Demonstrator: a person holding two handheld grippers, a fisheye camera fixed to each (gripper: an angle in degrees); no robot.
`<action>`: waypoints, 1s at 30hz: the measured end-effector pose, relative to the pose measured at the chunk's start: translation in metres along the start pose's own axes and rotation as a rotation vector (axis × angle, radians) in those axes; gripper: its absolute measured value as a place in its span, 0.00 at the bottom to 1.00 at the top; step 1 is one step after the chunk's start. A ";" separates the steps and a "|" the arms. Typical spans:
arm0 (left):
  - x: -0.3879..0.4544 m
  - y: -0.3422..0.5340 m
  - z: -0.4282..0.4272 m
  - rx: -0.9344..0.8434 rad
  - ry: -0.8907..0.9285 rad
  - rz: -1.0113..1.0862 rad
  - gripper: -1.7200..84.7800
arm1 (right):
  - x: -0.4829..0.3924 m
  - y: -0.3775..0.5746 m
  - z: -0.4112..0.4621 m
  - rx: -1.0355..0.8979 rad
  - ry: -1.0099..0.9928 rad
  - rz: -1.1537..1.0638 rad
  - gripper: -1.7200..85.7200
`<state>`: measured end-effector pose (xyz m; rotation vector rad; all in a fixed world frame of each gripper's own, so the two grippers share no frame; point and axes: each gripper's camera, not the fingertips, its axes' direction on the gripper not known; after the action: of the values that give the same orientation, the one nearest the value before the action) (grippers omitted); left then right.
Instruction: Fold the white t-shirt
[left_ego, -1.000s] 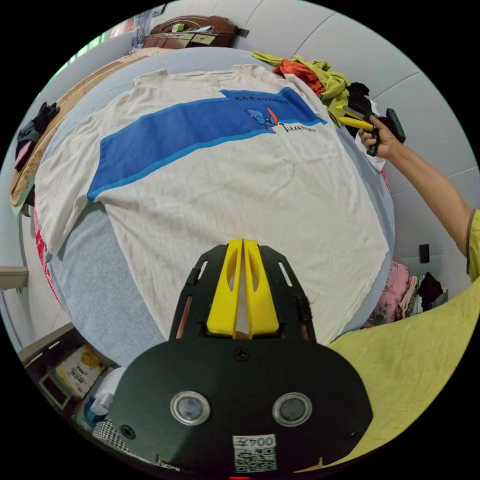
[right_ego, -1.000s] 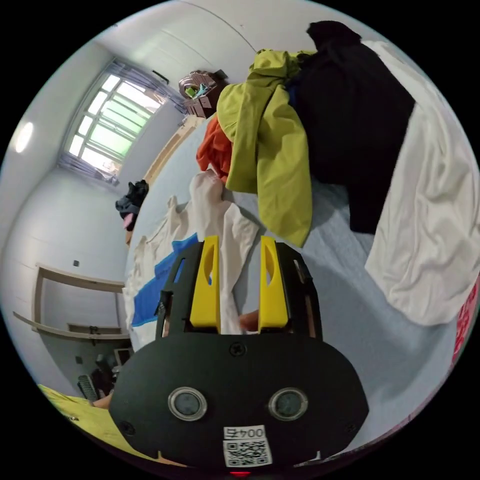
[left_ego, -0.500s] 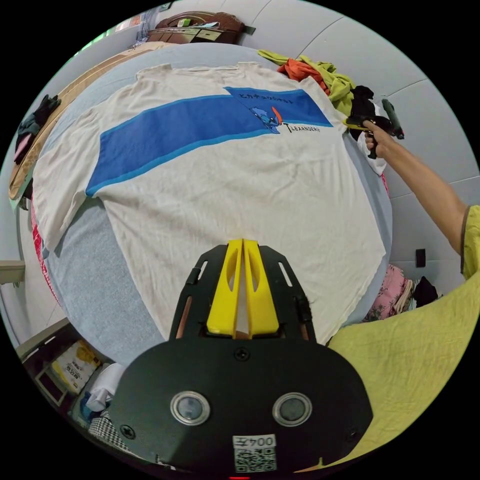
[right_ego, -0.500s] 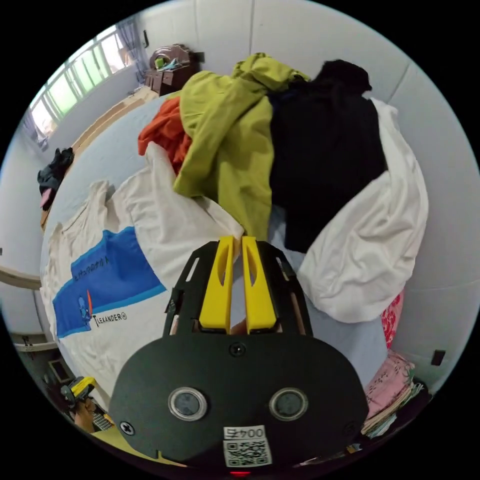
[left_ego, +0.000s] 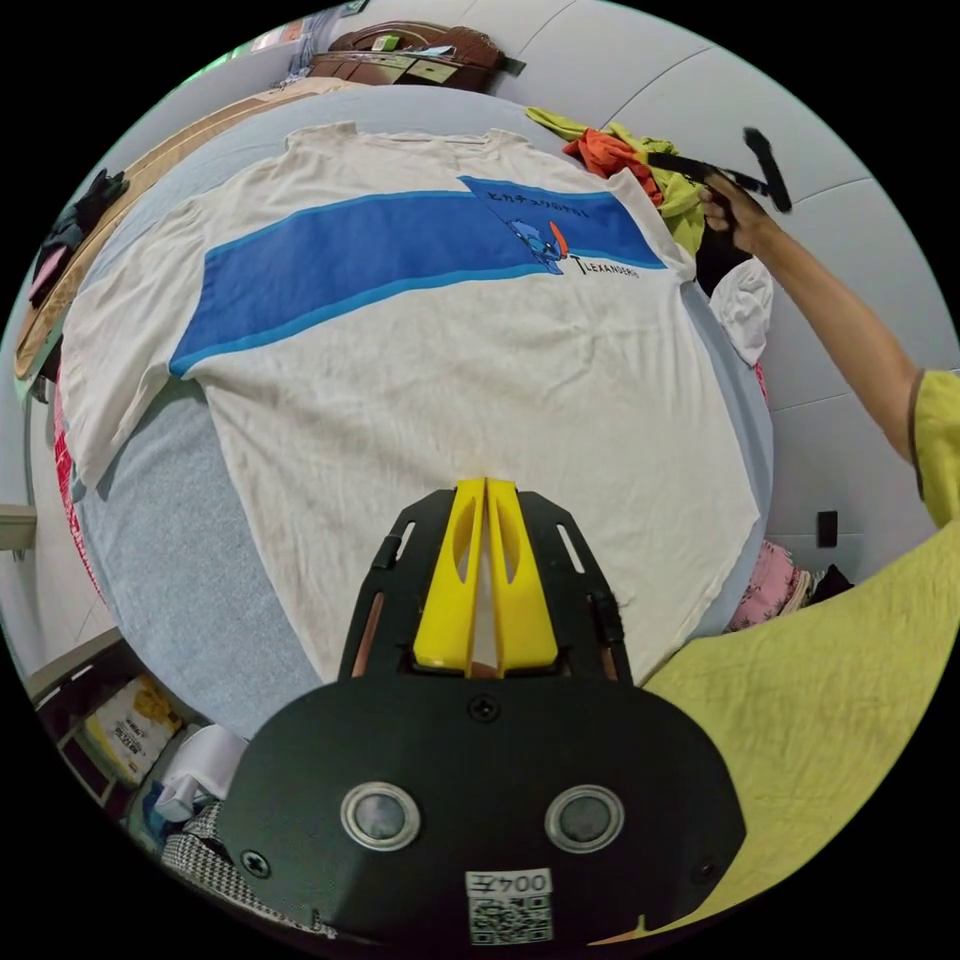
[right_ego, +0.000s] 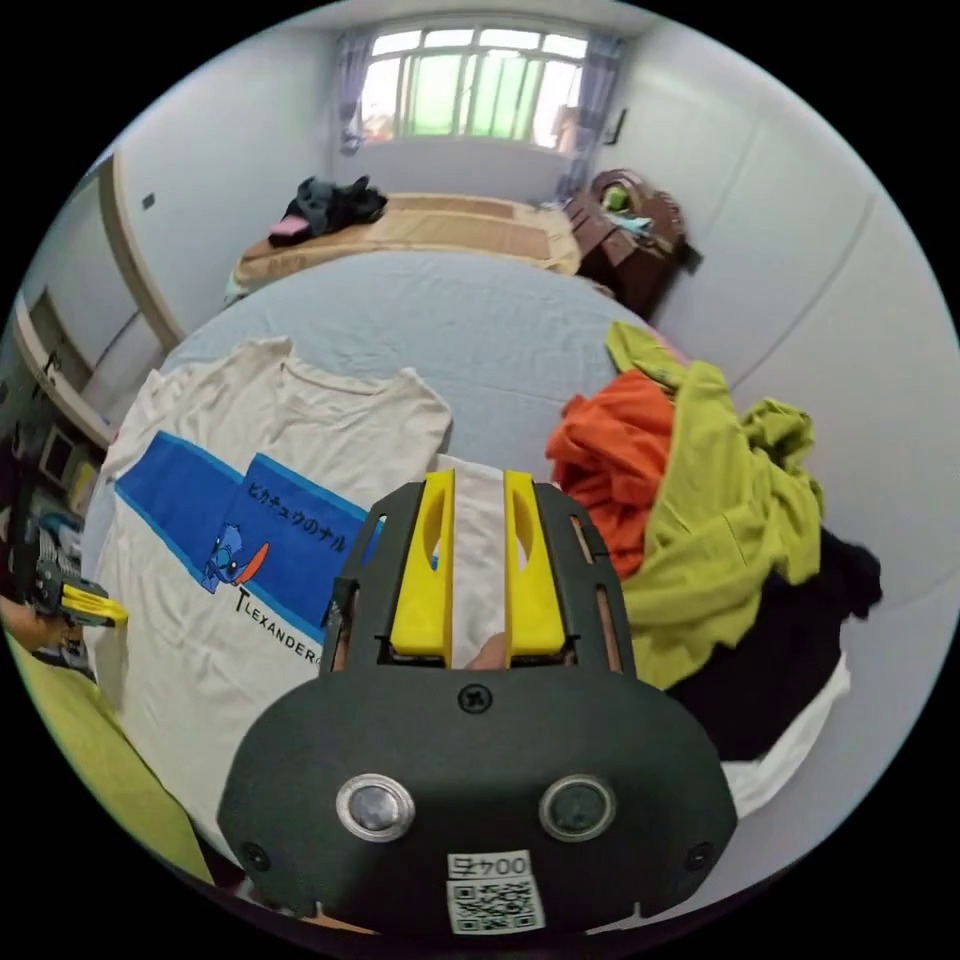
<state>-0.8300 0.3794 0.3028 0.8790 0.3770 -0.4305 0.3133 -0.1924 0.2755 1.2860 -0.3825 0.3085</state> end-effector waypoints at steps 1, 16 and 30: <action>0.000 0.000 0.000 0.000 -0.002 0.002 0.02 | 0.000 -0.019 0.025 -0.063 -0.018 -0.027 0.12; -0.027 -0.006 0.001 0.009 0.036 -0.025 0.02 | 0.009 -0.078 0.192 -0.342 -0.073 -0.012 0.03; -0.045 -0.020 -0.005 0.014 0.039 -0.031 0.02 | 0.066 -0.048 0.204 -0.136 -0.063 0.473 0.08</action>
<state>-0.8796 0.3818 0.3086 0.8969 0.4240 -0.4455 0.3715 -0.4015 0.3111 1.0626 -0.7513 0.6298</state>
